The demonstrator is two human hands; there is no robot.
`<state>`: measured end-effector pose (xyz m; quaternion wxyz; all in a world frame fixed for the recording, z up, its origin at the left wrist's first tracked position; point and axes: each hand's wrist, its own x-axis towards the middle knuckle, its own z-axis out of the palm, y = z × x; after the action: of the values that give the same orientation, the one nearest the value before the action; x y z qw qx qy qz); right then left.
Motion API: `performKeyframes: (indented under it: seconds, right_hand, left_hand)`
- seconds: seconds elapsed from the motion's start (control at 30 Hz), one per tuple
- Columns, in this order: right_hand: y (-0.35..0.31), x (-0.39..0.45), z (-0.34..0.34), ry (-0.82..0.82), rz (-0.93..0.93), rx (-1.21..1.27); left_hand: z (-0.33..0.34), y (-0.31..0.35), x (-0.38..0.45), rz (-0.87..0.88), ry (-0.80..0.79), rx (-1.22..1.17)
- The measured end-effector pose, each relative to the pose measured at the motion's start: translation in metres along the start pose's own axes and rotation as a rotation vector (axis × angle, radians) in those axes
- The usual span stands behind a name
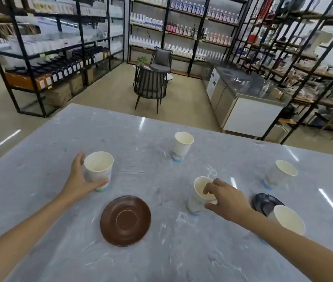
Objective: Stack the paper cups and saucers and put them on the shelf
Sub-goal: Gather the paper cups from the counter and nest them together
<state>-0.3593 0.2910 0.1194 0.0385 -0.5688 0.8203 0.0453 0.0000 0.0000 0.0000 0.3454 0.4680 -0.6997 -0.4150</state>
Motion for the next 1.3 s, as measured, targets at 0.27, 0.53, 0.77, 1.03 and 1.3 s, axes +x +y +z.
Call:
performKeyframes:
  seconds: [0.27,0.53,0.77,1.03,1.3]
  right_hand:
    - [0.013,0.026,-0.001,-0.001,-0.002,0.047]
    - [0.022,0.05,-0.019,-0.003,0.006,0.084]
    - [0.012,0.062,-0.04,0.076,0.01,0.214]
    - [0.003,0.049,-0.072,0.211,-0.062,0.331]
    - [-0.01,0.034,-0.119,0.598,-0.195,0.479]
  left_hand:
    - [0.017,-0.007,0.005,-0.039,0.065,-0.005]
    - [0.025,0.012,0.011,0.0,0.049,0.003]
    - [0.042,0.041,0.003,0.121,-0.079,0.05]
    - [0.047,0.066,0.007,0.196,-0.144,0.065]
    - [0.043,0.103,-0.005,0.39,-0.209,0.167]
